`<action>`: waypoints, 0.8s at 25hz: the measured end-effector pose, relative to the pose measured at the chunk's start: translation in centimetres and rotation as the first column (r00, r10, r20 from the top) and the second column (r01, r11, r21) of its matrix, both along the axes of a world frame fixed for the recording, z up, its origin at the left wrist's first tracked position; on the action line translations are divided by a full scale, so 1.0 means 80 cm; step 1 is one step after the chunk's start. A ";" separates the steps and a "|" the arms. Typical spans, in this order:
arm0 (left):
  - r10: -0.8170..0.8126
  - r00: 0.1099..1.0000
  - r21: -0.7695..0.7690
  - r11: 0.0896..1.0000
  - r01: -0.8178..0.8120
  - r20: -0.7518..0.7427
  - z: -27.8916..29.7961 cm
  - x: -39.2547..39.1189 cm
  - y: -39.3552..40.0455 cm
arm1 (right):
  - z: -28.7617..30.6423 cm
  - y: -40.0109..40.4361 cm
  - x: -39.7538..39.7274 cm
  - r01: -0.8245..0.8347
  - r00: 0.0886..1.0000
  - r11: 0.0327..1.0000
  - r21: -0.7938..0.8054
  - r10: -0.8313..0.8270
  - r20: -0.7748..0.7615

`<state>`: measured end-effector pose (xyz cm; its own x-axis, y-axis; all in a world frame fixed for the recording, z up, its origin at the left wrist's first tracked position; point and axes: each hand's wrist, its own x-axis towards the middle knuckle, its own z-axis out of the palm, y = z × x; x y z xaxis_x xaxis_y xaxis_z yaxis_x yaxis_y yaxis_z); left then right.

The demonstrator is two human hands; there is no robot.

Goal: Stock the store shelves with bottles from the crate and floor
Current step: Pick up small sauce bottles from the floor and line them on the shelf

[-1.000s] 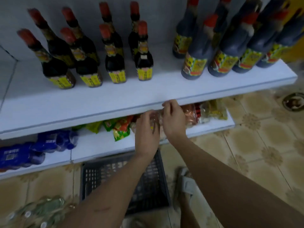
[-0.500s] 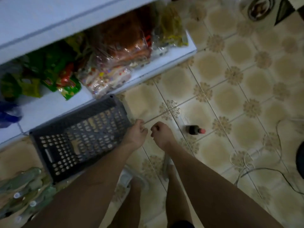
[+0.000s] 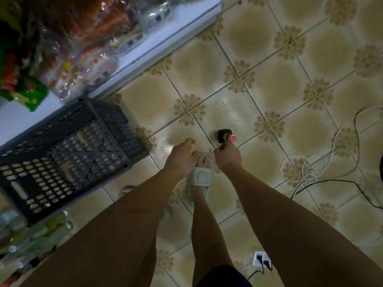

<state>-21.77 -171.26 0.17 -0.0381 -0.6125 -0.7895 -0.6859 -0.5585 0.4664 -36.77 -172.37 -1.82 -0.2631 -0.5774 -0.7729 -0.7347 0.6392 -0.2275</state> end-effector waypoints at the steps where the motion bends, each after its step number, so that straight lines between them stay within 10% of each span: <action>1: -0.007 1.000 0.005 1.000 0.007 0.002 -0.012 -0.011 -0.003 | -0.012 -0.006 -0.018 0.012 0.999 0.999 -0.032 -0.013 -0.040; 12: -0.070 0.997 0.074 0.995 0.068 0.026 -0.142 -0.039 -0.010 | -0.159 -0.042 -0.078 -0.334 0.933 0.942 -0.033 0.325 -0.156; 20: -0.027 1.000 0.102 0.994 0.026 0.010 -0.107 -0.007 -0.010 | -0.107 -0.112 -0.058 -0.442 0.897 0.897 0.027 0.442 0.002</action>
<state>-22.33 -172.04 -8.37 -0.0438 -0.5280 -0.8481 -0.7057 -0.5845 0.4003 -41.40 -181.32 -10.39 0.0116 -0.6145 -0.7888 -0.9436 0.2542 -0.2120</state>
